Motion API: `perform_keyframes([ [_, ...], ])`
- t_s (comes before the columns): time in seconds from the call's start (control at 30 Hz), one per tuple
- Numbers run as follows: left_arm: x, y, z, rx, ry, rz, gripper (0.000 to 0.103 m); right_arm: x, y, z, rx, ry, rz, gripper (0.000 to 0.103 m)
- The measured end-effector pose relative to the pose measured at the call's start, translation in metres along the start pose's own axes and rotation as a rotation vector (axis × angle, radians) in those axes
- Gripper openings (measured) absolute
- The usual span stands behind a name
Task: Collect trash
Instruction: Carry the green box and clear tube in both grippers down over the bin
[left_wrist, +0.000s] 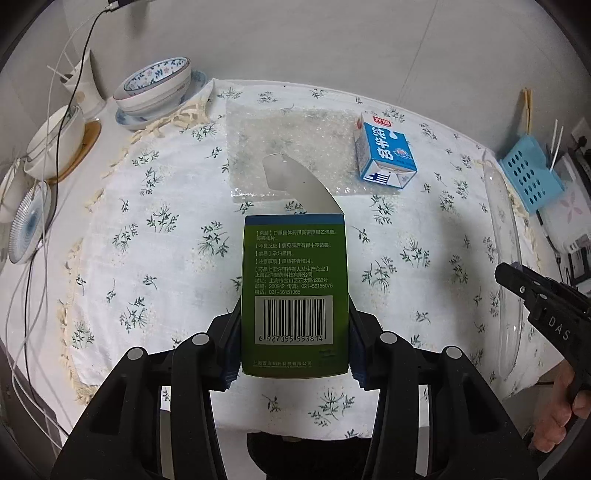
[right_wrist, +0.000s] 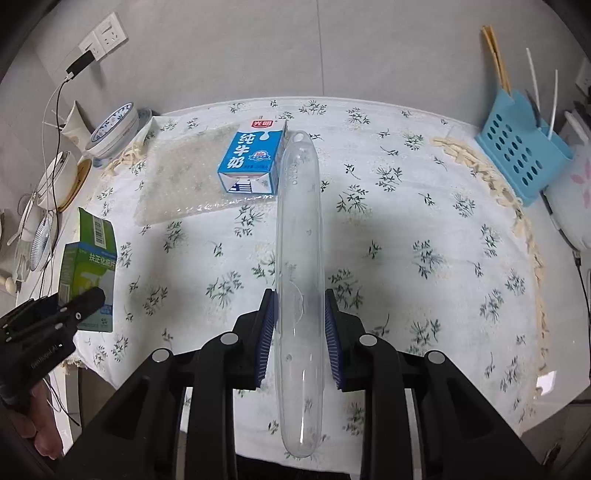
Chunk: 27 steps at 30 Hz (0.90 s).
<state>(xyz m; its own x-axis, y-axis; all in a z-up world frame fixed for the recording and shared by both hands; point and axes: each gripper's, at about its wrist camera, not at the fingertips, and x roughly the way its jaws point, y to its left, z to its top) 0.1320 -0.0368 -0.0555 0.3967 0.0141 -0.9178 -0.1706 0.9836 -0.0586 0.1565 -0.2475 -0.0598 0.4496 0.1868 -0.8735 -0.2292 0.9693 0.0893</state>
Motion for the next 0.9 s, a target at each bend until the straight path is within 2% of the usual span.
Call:
perform_keyframes([
  [0.47, -0.034, -0.003, -0.059, 0.013, -0.019, -0.080, 0.045, -0.050, 0.014, -0.060, -0.003, -0.025, 0.001, 0.025],
  [0.9, -0.045, 0.007, -0.110, 0.003, 0.002, -0.088, 0.045, -0.069, 0.024, -0.104, 0.004, -0.028, 0.025, 0.025],
])
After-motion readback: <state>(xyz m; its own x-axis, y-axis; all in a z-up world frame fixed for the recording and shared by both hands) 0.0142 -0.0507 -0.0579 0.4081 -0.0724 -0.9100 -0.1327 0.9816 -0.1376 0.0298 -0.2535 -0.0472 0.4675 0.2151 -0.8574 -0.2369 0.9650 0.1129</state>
